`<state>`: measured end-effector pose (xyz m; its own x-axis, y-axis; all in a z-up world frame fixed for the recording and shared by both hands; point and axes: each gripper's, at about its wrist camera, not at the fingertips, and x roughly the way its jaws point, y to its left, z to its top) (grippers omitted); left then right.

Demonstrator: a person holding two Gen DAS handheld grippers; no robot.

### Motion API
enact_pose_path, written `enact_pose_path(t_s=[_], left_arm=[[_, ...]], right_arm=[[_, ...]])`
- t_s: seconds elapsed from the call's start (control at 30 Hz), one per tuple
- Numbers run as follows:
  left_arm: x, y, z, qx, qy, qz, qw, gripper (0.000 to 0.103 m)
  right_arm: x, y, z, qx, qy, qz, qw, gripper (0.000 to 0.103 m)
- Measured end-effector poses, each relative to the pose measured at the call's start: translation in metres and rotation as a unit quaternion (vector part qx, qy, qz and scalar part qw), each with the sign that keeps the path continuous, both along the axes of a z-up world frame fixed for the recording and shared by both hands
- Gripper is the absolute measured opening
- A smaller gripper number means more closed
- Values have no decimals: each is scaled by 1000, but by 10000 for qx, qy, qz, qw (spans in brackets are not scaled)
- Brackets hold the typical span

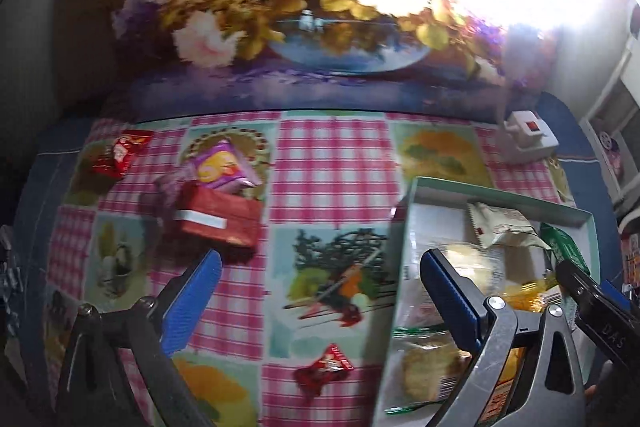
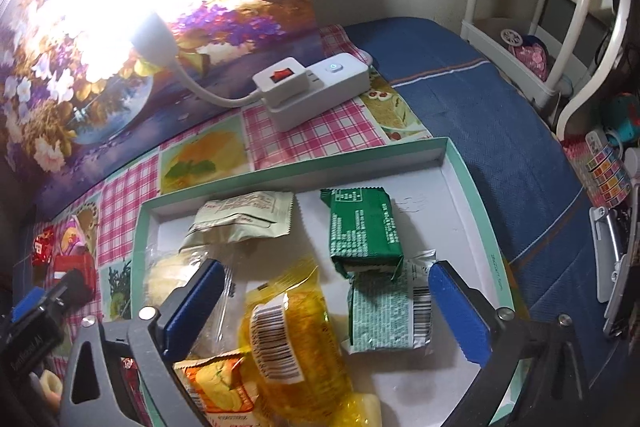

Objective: Organize snacks
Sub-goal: 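Move both tools back over the snack pile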

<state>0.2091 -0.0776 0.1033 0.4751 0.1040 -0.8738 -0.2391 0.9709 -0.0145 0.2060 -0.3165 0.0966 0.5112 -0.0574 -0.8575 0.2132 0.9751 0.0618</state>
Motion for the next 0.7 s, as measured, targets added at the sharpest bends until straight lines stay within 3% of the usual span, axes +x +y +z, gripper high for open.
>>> enact_pose_path(t_s=[0.33,0.7], left_arm=[[-29,48,17,321,46,335,9989,100],[-83,105,-8,316,517,1063,9925,100]], right_arm=[[-18,38,13,34,-41,427,9991,103],[-37,109,9,118,59,1245,9921,103]])
